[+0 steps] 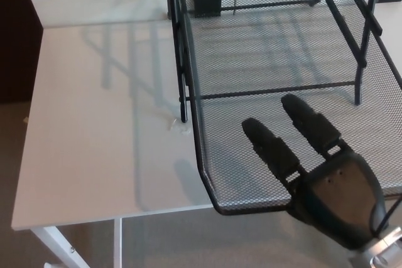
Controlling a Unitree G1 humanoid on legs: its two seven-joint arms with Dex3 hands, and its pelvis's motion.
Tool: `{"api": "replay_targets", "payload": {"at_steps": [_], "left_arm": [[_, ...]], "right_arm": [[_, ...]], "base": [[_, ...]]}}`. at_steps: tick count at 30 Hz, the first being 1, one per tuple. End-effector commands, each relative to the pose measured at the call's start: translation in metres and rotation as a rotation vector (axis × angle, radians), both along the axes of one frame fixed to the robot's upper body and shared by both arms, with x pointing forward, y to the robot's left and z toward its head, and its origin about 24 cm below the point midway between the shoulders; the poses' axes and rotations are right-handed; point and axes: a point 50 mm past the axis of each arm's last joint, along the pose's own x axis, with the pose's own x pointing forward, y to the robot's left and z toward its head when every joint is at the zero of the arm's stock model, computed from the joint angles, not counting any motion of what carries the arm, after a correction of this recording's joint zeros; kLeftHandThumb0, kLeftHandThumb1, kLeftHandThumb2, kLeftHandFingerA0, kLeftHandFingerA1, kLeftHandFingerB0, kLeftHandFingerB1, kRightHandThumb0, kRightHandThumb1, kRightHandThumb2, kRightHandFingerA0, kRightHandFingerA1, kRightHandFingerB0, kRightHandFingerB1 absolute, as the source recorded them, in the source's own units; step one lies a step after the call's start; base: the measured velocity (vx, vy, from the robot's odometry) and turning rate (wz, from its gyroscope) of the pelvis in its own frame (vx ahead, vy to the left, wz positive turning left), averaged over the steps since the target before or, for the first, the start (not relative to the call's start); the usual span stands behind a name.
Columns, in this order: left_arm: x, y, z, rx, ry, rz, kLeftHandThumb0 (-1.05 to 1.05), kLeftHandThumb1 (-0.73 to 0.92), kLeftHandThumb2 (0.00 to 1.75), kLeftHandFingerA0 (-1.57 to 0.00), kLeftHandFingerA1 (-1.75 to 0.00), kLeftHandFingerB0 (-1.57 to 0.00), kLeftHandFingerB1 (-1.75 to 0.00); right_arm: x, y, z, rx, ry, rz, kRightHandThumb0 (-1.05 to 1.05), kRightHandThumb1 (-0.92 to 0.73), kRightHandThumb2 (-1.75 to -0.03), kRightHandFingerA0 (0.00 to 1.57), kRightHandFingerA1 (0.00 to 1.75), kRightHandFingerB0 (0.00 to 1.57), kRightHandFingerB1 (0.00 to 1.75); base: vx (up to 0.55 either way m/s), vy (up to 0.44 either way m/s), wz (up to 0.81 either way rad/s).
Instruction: The robot walk towards a table in front and then pushes a layer of a file tray back to its original position using its right hand
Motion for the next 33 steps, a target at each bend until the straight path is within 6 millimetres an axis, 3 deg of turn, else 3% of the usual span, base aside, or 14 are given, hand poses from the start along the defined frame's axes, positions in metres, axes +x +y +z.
{"api": "replay_targets", "payload": {"at_steps": [1,3,4,8,13,17,19,20,23,24,29,30,31,33], "left_arm": [[0.002,0.002,0.002,0.008,-0.009,-0.021,-0.24,0.70,0.60,-0.53,-0.42,-0.47,-0.39],[0.002,0.002,0.003,0.016,-0.009,-0.025,-0.24,0.70,0.60,-0.53,-0.42,-0.47,-0.39],[0.002,0.001,0.002,0.013,-0.011,-0.026,-0.24,0.70,0.60,-0.54,-0.43,-0.47,-0.39],[0.000,0.001,0.002,0.009,-0.009,-0.029,-0.24,0.70,0.60,-0.53,-0.42,-0.46,-0.39],[-0.001,0.000,0.002,0.016,-0.003,-0.037,-0.25,0.70,0.60,-0.53,-0.42,-0.46,-0.39],[-0.007,-0.001,0.000,0.015,0.010,-0.040,-0.24,0.70,0.60,-0.53,-0.42,-0.45,-0.39],[-0.013,0.000,-0.002,0.015,0.018,-0.046,-0.25,0.70,0.60,-0.54,-0.42,-0.46,-0.39],[-0.014,0.000,-0.002,0.023,0.018,-0.051,-0.27,0.69,0.60,-0.56,-0.43,-0.47,-0.39],[-0.015,-0.001,-0.001,0.021,0.019,-0.051,-0.25,0.70,0.60,-0.53,-0.42,-0.47,-0.38],[-0.015,-0.002,0.000,0.020,0.019,-0.049,-0.25,0.70,0.60,-0.53,-0.41,-0.47,-0.38],[-0.014,-0.002,0.000,0.021,0.015,-0.052,-0.25,0.70,0.60,-0.53,-0.41,-0.47,-0.38],[-0.014,-0.002,0.000,0.021,0.015,-0.052,-0.25,0.70,0.60,-0.53,-0.41,-0.47,-0.38],[-0.015,-0.002,0.000,0.021,0.015,-0.054,-0.25,0.70,0.61,-0.53,-0.41,-0.48,-0.38],[-0.015,-0.002,0.000,0.025,0.012,-0.060,-0.25,0.70,0.60,-0.54,-0.42,-0.48,-0.39]], "right_arm": [[0.010,-0.005,0.006,-0.032,-0.012,-0.038,-0.42,-0.43,-0.71,0.00,0.01,0.02,0.18],[0.012,-0.005,0.008,-0.032,-0.017,-0.038,-0.41,-0.43,-0.70,0.00,0.01,0.02,0.18],[0.014,-0.006,0.010,-0.038,-0.029,-0.041,-0.44,-0.27,-0.67,0.00,0.13,0.00,0.22],[0.019,-0.007,0.012,-0.053,-0.056,-0.061,-0.53,-0.31,-0.67,0.00,0.05,0.00,0.16],[0.024,-0.009,0.020,-0.052,-0.065,-0.070,-0.44,-0.30,-0.69,0.00,0.15,0.00,0.21],[0.026,-0.008,0.025,-0.046,-0.083,-0.065,-0.39,-0.42,-0.72,0.00,0.14,0.00,0.21],[0.023,-0.006,0.024,-0.047,-0.079,-0.060,-0.36,-0.53,-0.56,0.00,0.17,0.00,0.23],[0.025,-0.005,0.026,-0.054,-0.090,-0.061,-0.35,-0.44,-0.71,0.00,0.15,0.01,0.20],[0.029,-0.004,0.028,-0.068,-0.112,-0.066,-0.45,-0.42,-0.69,0.01,0.17,0.02,0.24],[0.030,-0.004,0.028,-0.070,-0.112,-0.068,-0.45,-0.48,-0.55,0.00,0.19,0.02,0.24],[0.039,-0.002,0.032,-0.070,-0.081,-0.072,-0.45,-0.32,-0.71,0.00,0.18,0.00,0.23],[0.041,-0.002,0.031,-0.068,-0.079,-0.072,-0.42,-0.43,-0.54,0.00,0.19,0.01,0.23],[0.044,-0.001,0.031,-0.073,-0.075,-0.077,-0.47,-0.32,-0.70,0.00,0.14,0.02,0.22],[0.049,0.000,0.029,-0.086,-0.069,-0.090,-0.47,-0.32,-0.69,0.00,0.12,0.03,0.22]], "base": [[0.00,0.000,0.00],[0.00,0.000,0.00],[0.00,0.000,0.00],[0.00,0.000,0.00],[0.00,0.000,0.00],[0.00,0.000,0.00],[0.00,0.000,0.00],[0.00,0.000,0.00],[0.00,0.000,0.00],[0.00,0.000,0.00],[0.00,0.000,0.00],[0.00,0.000,0.00],[0.00,0.000,0.00],[0.00,0.000,0.00]]}}
